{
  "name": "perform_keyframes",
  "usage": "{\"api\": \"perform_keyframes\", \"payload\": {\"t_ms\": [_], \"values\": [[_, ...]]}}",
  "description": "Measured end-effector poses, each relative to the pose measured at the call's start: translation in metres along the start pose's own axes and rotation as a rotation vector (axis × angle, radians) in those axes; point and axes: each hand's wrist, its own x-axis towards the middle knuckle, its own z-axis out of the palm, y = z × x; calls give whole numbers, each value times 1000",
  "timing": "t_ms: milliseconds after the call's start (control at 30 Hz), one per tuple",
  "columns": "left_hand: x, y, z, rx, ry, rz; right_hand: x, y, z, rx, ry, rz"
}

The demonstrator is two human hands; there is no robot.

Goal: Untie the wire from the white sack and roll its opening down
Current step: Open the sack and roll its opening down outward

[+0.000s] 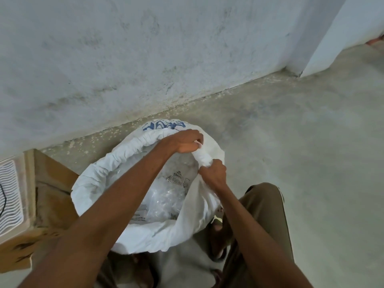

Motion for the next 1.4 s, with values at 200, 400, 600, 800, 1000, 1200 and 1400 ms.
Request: {"api": "perform_keyframes", "payload": {"t_ms": [200, 400, 600, 800, 1000, 1200, 1400], "values": [[-12, 10, 17, 81, 36, 54, 13, -12, -26, 222, -332, 97], [8, 17, 17, 173, 65, -148, -26, -1, 7, -130, 83, -4], [8, 16, 17, 213, -2, 52, -17, 8, 6, 142, -41, 103], [3, 22, 30, 234, 16, 107, 5, 13, -25, 332, -360, 186], [12, 43, 27, 370, -35, -152, -26, 34, 14, 53, 48, 172], [-1, 36, 28, 257, 126, -31, -23, 24, 8, 453, -35, 324], [-102, 36, 91, -391, 519, -143, -10, 23, -7, 689, -266, 356]]}}
